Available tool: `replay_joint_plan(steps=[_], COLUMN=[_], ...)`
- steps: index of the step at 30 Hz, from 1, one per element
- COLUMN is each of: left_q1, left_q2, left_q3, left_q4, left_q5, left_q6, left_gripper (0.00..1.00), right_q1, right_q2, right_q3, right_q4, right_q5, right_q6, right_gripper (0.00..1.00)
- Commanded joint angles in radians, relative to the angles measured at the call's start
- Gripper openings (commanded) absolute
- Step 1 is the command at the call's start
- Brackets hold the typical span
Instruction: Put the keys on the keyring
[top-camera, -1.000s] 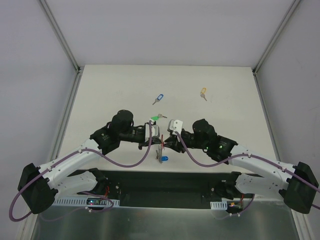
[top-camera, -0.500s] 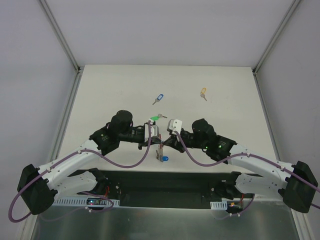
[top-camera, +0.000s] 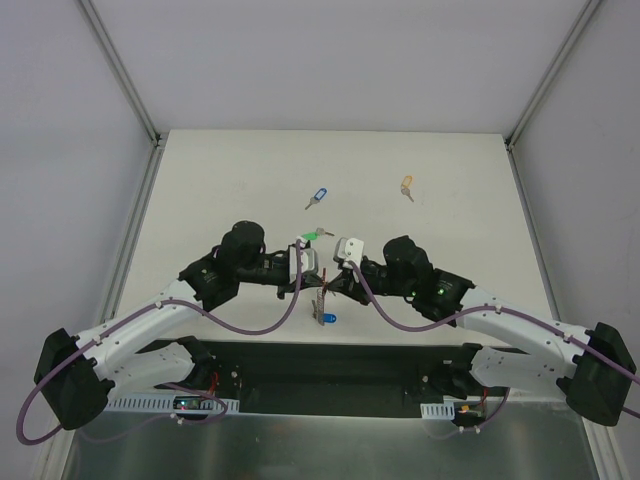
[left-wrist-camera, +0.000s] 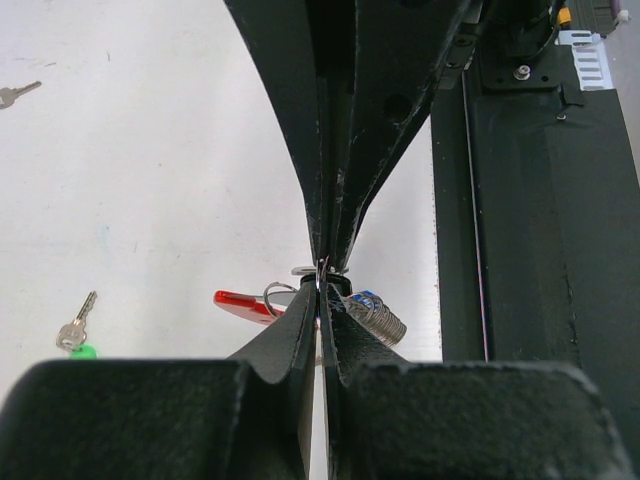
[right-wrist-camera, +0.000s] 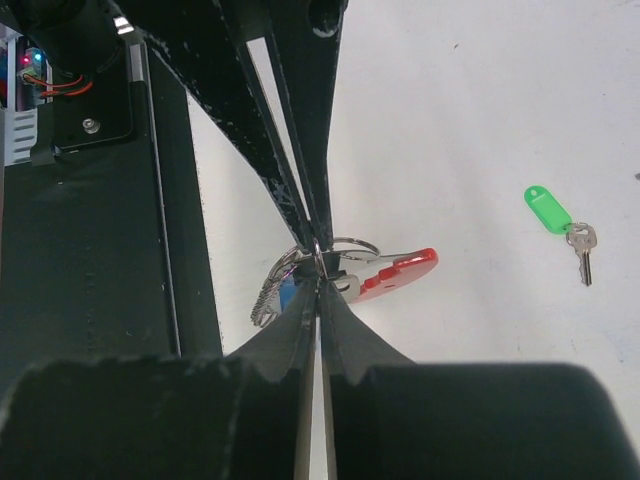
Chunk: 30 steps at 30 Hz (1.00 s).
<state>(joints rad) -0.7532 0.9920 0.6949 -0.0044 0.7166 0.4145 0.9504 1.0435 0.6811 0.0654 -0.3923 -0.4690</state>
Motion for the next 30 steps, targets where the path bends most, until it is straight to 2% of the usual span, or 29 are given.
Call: replay_joint_plan(steps=[1,6,14,15,17,24,30], left_q1=[-0.001,-0.003,-0.002,-0.001,-0.001,-0.001,-0.001], left_q2=[-0.038,-0.047,-0.095,-0.099,-0.107,-0.147,-0.141], left_q3=[-0.018,-0.074,-0.126,-0.130,-0.155,-0.256,-0.325], left_q4=[0.102,0.262,0.363,0.380,0.408,0.605,0.779], left_q5=[-0.039,-0.078,-0.144,-0.146,-0.158,-0.197,-0.229], left_q6=[-0.092,-0.221,-0.344,-0.355,-0.394,-0.546,-0.611], left_gripper=[0.00,0.00,0.00,0.00,0.00,0.00,0.00], right_q1=[0.007,0.025,0.051,0.053,0.051,0.054,0.068], right_q2=[-0.030,-0.036,-0.049,-0.051,-0.065,-0.060,-0.059], right_q3=[0.012,0.001,-0.012,-0.012,-0.018,-0.012,-0.006], right_q4=[0.011,0.031,0.039,0.037,0.037,0.017,0.010], right_q5=[0.024,0.052,0.101,0.105,0.127,0.138,0.150], right_q6=[0.007,0.021,0.023,0.023,0.023,0.018,0.018], right_gripper=[0.07,0.11,0.12,0.11,0.01,0.01,0.01])
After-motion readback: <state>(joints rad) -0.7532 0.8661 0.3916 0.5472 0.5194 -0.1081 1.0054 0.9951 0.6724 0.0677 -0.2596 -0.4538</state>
